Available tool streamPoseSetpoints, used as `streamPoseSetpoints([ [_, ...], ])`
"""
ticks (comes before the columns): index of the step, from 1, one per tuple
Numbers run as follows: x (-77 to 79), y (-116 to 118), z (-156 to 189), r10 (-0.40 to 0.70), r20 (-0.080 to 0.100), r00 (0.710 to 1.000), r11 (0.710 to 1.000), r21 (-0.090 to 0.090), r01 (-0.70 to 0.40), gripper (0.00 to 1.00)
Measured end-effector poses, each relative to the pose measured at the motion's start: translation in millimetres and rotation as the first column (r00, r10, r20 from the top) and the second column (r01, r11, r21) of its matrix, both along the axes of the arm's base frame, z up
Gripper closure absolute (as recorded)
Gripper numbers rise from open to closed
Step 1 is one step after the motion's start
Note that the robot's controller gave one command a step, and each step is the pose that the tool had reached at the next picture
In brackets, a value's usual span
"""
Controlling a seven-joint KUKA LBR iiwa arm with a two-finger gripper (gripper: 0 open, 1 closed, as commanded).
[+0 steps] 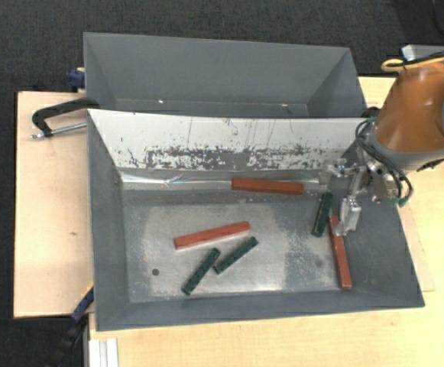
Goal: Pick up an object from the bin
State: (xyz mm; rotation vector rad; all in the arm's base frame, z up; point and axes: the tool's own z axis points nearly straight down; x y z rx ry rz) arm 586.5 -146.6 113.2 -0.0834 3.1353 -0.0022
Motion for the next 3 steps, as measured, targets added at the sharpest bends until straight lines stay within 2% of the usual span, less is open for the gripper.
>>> streamPoseSetpoints([
  [1,10.4,3.1,-0.5,0.177,0.003,0.984,0.984,-0.001,-0.177,0.00],
  [2,8.0,3.7,-22.6,0.432,-0.002,0.902,0.902,0.001,-0.432,0.00],
  [3,1.1,15.0,-25.4,0.661,-0.003,0.750,0.750,0.001,-0.661,0.00],
])
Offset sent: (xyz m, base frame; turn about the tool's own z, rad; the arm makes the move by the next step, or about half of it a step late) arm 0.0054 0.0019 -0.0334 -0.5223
